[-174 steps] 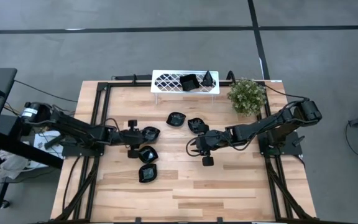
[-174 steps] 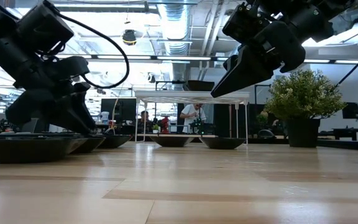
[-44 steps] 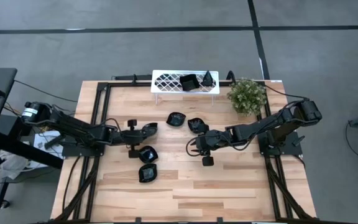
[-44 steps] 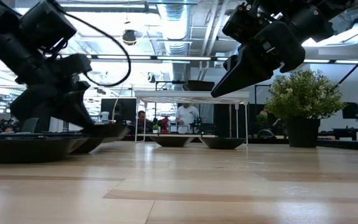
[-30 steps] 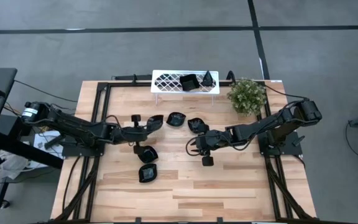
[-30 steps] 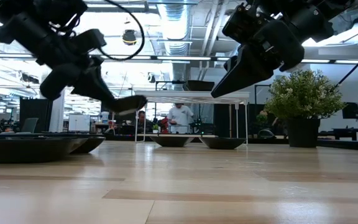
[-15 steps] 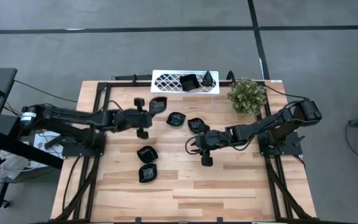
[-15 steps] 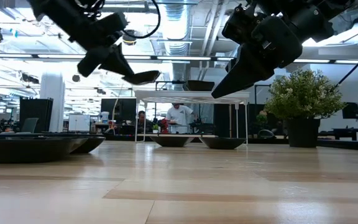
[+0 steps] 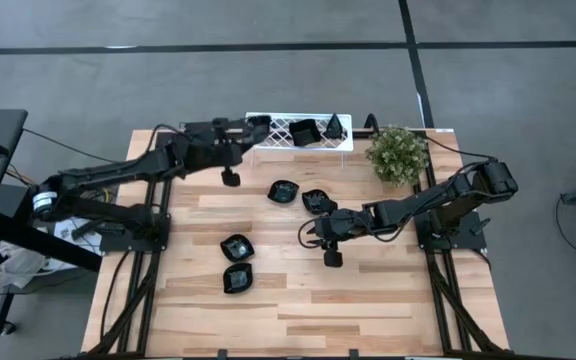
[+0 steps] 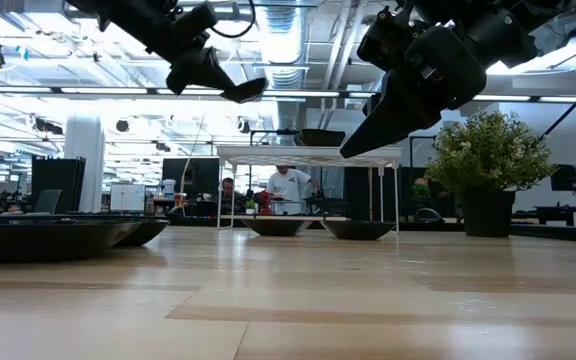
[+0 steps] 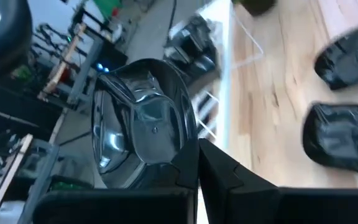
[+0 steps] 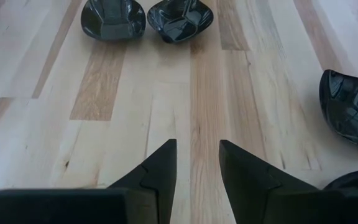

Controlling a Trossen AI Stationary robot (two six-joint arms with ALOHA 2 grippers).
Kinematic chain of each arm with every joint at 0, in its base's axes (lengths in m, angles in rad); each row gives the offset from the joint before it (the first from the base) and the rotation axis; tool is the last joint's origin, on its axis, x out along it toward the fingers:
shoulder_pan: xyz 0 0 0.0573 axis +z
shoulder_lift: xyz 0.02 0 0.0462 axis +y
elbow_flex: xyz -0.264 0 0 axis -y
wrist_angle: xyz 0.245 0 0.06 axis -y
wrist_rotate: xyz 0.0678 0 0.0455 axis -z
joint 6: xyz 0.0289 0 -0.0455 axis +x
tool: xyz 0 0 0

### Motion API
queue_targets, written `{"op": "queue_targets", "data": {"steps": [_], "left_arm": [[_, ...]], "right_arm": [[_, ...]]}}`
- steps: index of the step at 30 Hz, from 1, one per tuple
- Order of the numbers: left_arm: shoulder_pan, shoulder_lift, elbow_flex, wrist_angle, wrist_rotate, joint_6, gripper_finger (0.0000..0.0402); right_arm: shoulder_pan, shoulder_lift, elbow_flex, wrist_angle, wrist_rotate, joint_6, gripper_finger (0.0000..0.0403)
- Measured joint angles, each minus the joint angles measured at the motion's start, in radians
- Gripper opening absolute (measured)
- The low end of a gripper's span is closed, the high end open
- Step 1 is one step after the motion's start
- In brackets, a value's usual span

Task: Pick & Place Mini shaped plates
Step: Put the leaf-shaped plate on the shelf

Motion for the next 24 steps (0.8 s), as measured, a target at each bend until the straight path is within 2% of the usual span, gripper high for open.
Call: {"op": "queue_targets", "data": {"steps": [3,7,14,24], "left_arm": [[0.042,0.012,0.001,0.049,0.082,0.008,0.0007],[0.054,0.083,0.001,0.141,0.136,0.018,0.0007],[0.07,0.248,0.045,0.158,0.053,0.056,0.0007],[0.108,0.267,0.052,0.172,0.097,0.05,0.0007]], "right_arm": [[0.001,0.0,0.0,0.0,0.0,0.022,0.0115],[0.001,0.0,0.0,-0.001,0.0,0.084,0.0115],[0.015,0.0,0.0,0.0,0.002,0.112,0.0115],[0.025,0.0,0.0,-0.001,0.004,0.107,0.0115]]}}
